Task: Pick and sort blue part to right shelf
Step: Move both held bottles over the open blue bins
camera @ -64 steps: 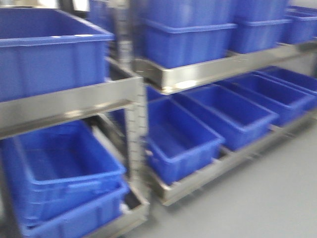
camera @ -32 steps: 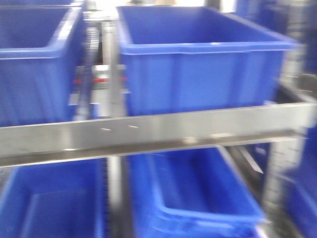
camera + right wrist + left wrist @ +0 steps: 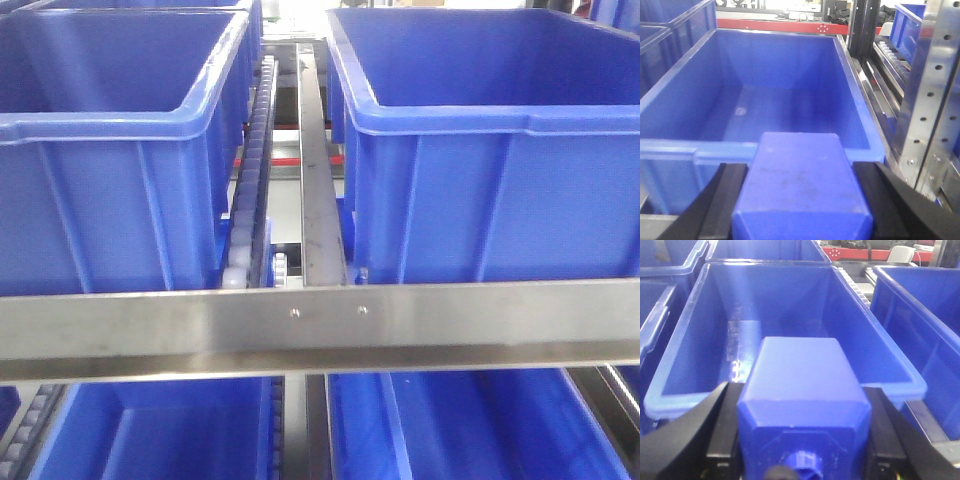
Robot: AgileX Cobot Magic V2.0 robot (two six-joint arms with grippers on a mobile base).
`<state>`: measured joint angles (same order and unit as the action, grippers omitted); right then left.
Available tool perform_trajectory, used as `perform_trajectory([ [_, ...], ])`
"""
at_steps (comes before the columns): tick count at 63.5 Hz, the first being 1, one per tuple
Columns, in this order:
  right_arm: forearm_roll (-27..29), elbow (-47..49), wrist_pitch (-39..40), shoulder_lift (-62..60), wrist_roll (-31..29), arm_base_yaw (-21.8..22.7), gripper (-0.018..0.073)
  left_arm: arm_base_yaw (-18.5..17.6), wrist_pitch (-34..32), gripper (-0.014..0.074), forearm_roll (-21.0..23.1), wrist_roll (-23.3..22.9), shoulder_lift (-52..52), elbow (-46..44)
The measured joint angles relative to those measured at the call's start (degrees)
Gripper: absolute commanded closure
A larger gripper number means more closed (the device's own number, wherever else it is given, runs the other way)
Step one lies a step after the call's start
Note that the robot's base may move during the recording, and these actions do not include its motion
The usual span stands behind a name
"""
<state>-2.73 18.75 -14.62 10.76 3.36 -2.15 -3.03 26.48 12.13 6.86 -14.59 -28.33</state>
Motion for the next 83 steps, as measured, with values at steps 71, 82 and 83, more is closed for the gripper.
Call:
perform_trajectory([
  [71, 0.00, 0.00, 0.00, 0.00, 0.00, 0.00, 0.0134, 0.00, 0.00, 0.0358, 0.00, 0.00, 0.00, 0.00],
  [82, 0.00, 0.00, 0.00, 0.00, 0.00, 0.00, 0.0134, 0.00, 0.00, 0.0358, 0.00, 0.00, 0.00, 0.00],
  [83, 0.00, 0.00, 0.00, 0.00, 0.00, 0.00, 0.0134, 0.00, 0.00, 0.0358, 0.00, 0.00, 0.00, 0.00],
])
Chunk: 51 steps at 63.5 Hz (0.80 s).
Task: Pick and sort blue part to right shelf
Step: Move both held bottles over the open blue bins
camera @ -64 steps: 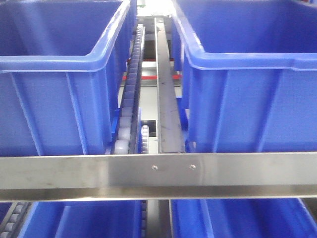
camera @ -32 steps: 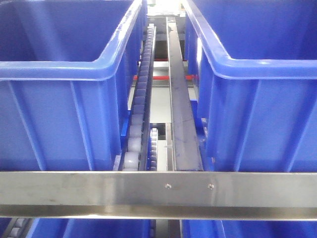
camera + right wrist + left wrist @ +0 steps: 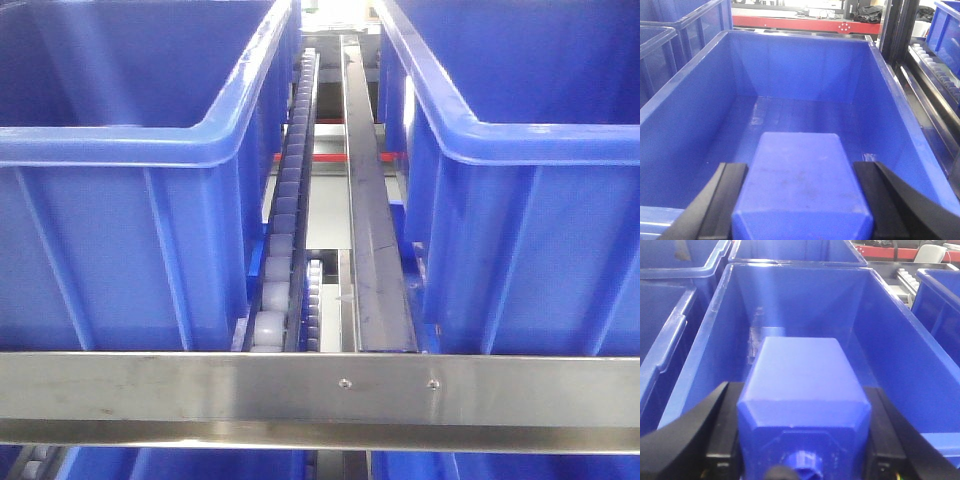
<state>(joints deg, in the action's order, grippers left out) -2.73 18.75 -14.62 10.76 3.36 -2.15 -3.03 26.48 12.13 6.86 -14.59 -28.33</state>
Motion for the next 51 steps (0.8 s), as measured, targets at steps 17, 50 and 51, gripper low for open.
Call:
perform_trajectory([
  [17, 0.00, 0.00, 1.22, 0.00, 0.00, 0.00, 0.0134, 0.00, 0.00, 0.0358, 0.00, 0.00, 0.00, 0.00],
  [50, 0.00, 6.07, 4.61, 12.58, 0.00, 0.00, 0.0134, 0.00, -4.01, 0.0357, 14.59, 19.02, -12.58, -3.97],
  [51, 0.00, 6.46, 4.83, 13.49, 0.00, 0.00, 0.0134, 0.00, -4.41, 0.0357, 15.11, 19.47, -13.75, -4.30],
])
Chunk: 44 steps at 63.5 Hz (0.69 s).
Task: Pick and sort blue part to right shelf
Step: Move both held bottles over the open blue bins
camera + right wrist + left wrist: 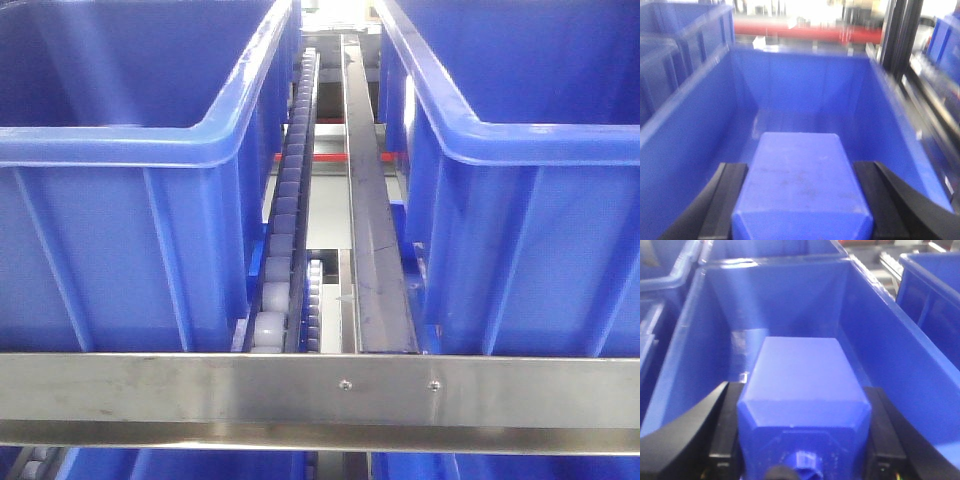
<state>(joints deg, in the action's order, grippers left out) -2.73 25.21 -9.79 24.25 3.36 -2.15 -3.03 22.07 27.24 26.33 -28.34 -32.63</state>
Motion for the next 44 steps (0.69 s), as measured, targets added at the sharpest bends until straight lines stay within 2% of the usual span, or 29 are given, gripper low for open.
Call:
perform_trajectory([
  [14, 0.00, 5.51, 6.12, 15.97, 0.00, -1.40, 0.0134, 0.00, -2.08, 0.0318, 4.09, 1.38, -12.80, -4.12],
  [24, 0.00, 7.01, 10.47, 25.35, 0.00, -2.87, 0.0134, -0.36, -2.42, 0.0192, 6.87, 1.52, -21.90, -7.72],
  [32, 0.00, 7.24, 13.59, 30.22, 0.00, -2.88, 0.0134, -3.23, -4.50, 0.0092, 7.37, 1.52, -28.40, -10.76],
  [39, 0.00, 7.24, 15.91, 33.55, 0.00, -2.96, 0.0121, -6.72, -6.93, 0.0067, 7.58, 1.52, -33.92, -13.29],
  [44, 0.00, 7.24, 16.15, 35.15, 0.00, -2.96, 0.0062, -8.75, -8.03, 0.0067, 7.71, 1.52, -37.61, -14.58],
])
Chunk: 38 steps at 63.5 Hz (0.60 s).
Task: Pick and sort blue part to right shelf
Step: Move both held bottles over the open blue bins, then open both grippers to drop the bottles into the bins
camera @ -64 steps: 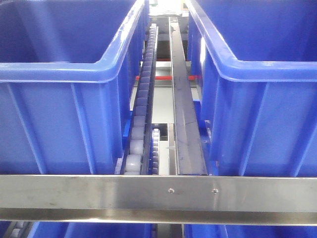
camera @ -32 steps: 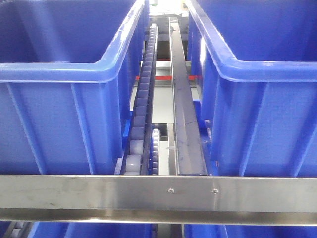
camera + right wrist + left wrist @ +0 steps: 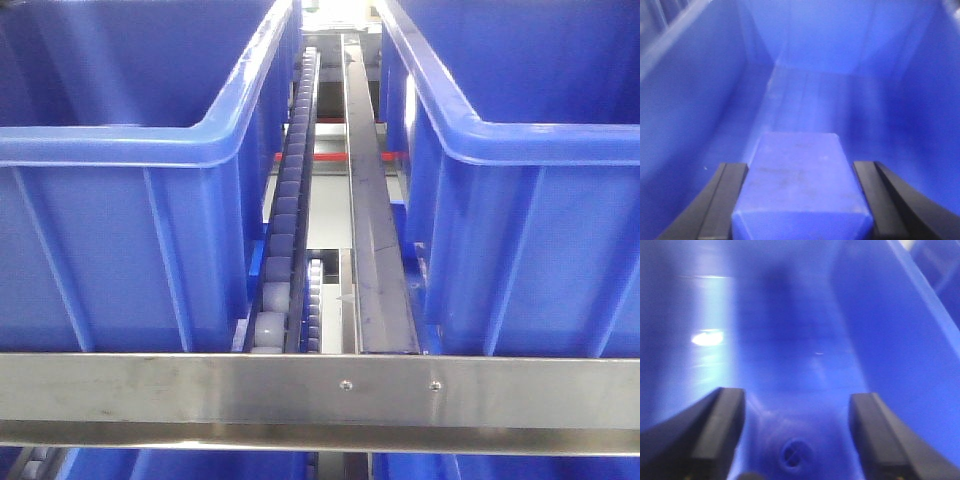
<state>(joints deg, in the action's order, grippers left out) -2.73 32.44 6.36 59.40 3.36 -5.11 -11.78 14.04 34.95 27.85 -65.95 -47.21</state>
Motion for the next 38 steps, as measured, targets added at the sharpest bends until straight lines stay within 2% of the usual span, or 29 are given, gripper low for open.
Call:
perform_trajectory([
  [7, 0.00, 0.00, -0.10, 1.55, 0.00, 0.00, -0.0090, -1.21, -0.33, 0.0067, 0.10, 0.04, -3.38, -1.26],
  [11, 0.00, 0.12, -0.10, 2.20, 0.00, 0.00, -0.0060, -1.44, -0.59, 0.0067, 0.03, 0.04, -4.60, -1.79],
  [24, 0.00, 0.47, -0.22, 2.36, 0.00, 0.00, -0.0052, -1.44, -1.80, 0.0092, 0.03, 0.04, -5.29, -2.94],
  [32, 0.00, 1.81, -1.01, 2.23, 0.00, 0.00, 0.0038, -1.44, -1.80, 0.0196, -1.15, 0.04, -5.05, -2.94],
  [34, 0.00, 2.40, -1.32, 1.98, 0.00, 0.00, 0.0081, -1.44, -1.80, 0.0247, -1.47, 0.04, -4.78, -2.94],
  [38, 0.00, 3.65, -1.63, 0.96, 0.00, 0.00, 0.0228, -1.44, -1.80, 0.0356, -1.95, 0.04, -3.74, -2.94],
])
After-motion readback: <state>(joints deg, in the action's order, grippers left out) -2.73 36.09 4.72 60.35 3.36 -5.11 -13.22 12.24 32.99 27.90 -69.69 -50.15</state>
